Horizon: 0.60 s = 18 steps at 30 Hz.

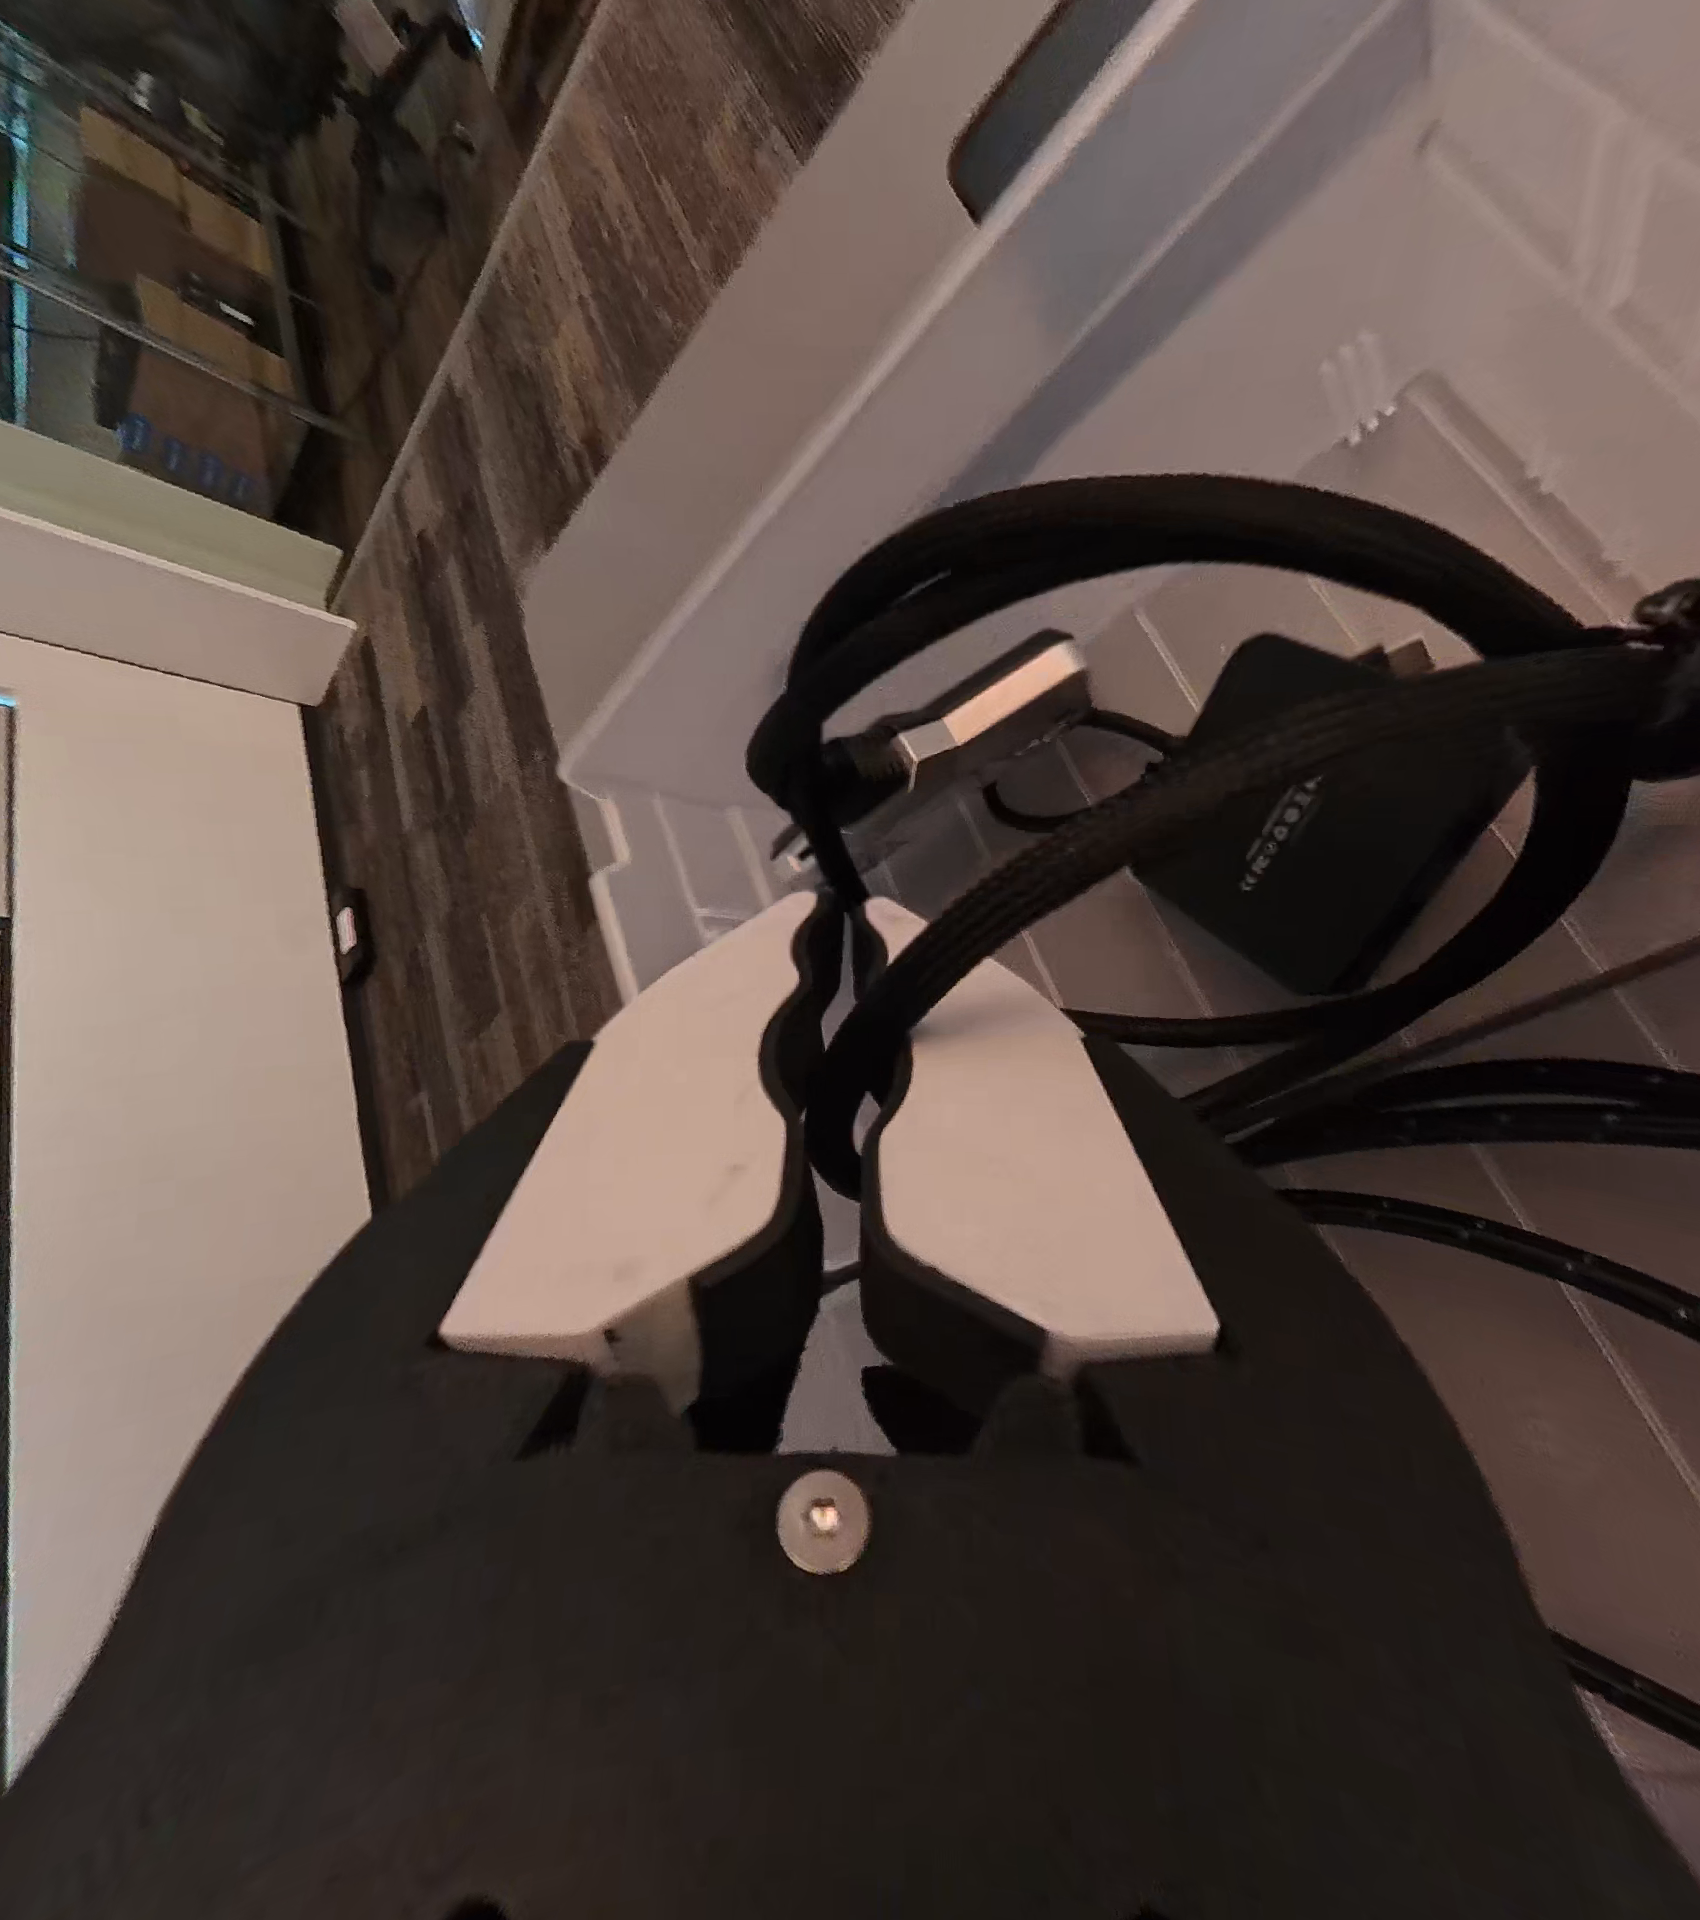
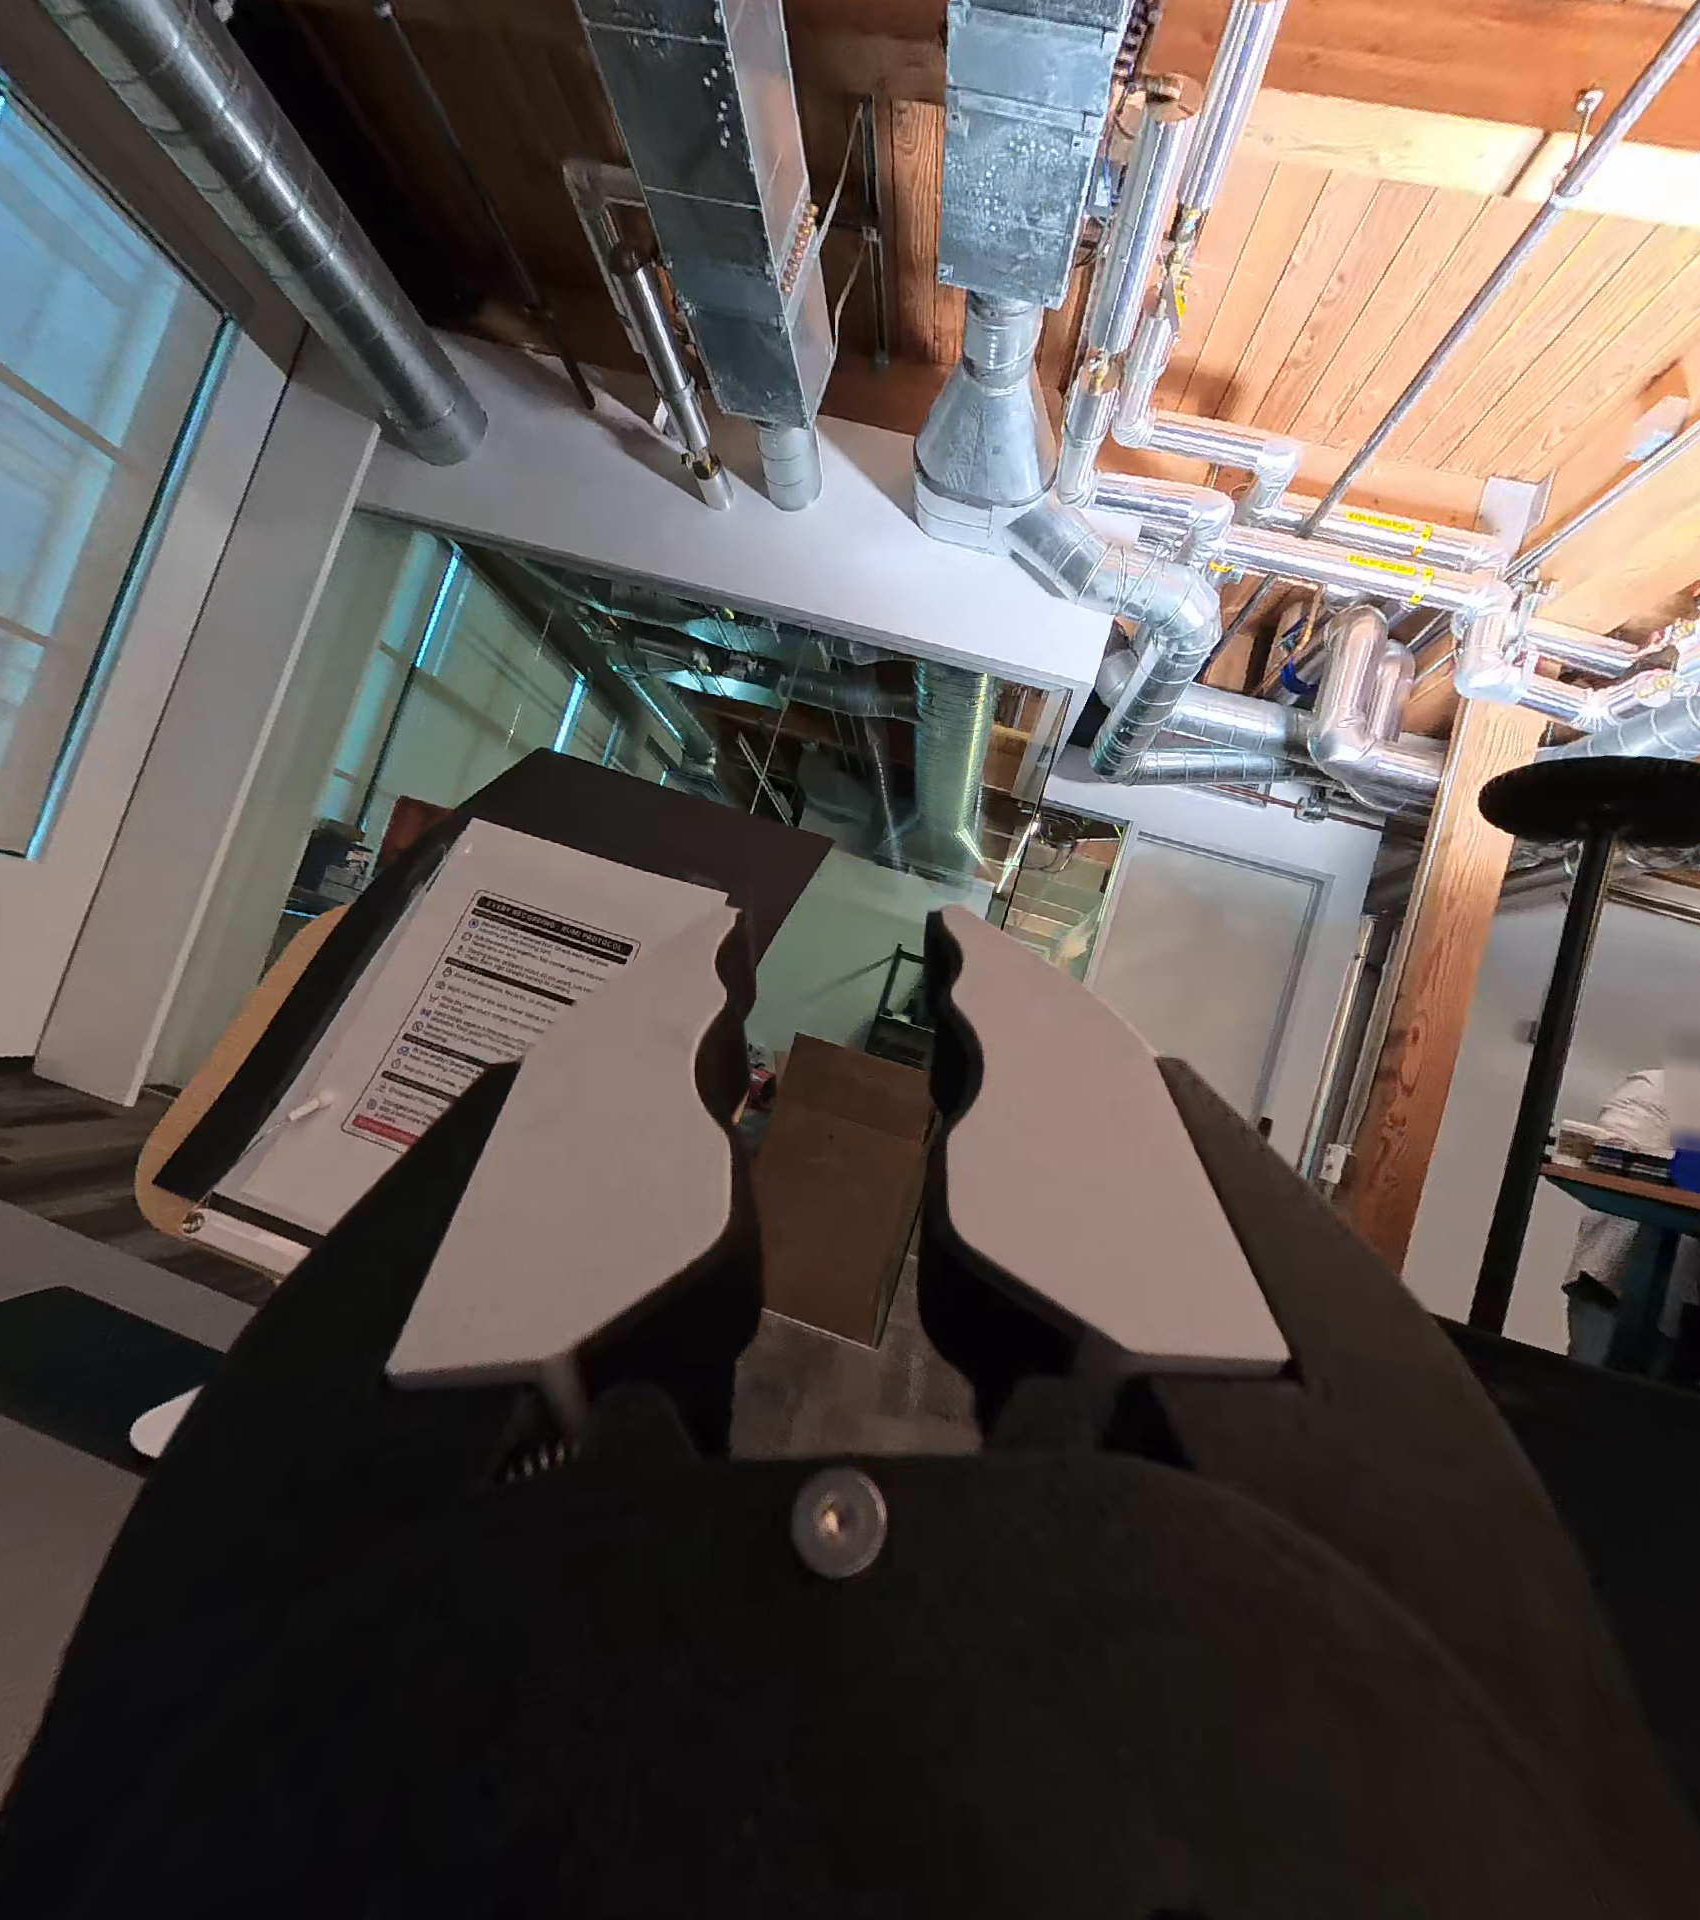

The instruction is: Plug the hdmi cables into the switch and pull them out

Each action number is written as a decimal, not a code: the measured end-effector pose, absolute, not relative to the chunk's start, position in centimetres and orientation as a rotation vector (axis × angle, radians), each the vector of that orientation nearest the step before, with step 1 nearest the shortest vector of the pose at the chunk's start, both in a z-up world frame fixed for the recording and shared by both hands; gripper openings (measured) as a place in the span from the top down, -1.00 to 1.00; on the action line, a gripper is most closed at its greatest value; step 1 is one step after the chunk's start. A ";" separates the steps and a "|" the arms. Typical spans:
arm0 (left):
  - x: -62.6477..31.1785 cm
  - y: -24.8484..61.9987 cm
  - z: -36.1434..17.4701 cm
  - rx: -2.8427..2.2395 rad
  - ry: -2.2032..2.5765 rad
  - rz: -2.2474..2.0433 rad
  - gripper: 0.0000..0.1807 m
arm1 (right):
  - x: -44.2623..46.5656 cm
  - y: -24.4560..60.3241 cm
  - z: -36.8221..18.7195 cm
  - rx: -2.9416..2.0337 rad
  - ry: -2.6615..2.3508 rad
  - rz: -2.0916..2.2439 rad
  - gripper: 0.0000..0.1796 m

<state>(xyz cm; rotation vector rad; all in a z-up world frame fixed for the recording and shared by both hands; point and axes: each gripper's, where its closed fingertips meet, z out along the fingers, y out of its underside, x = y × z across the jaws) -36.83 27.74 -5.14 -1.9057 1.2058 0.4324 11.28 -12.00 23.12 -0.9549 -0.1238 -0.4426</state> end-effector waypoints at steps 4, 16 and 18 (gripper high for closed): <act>-36.9 27.1 -2.9 -1.865 1.139 0.389 1.00 | 11.7 -12.3 23.1 -0.949 -0.107 -0.423 0.67; -32.4 27.7 -4.4 -1.679 1.477 0.526 0.13 | 12.4 -10.0 21.3 -1.077 -0.143 -0.525 0.66; -32.4 28.6 -5.1 -1.595 1.672 0.687 0.11 | 12.5 -9.5 21.1 -1.081 -0.140 -0.492 0.67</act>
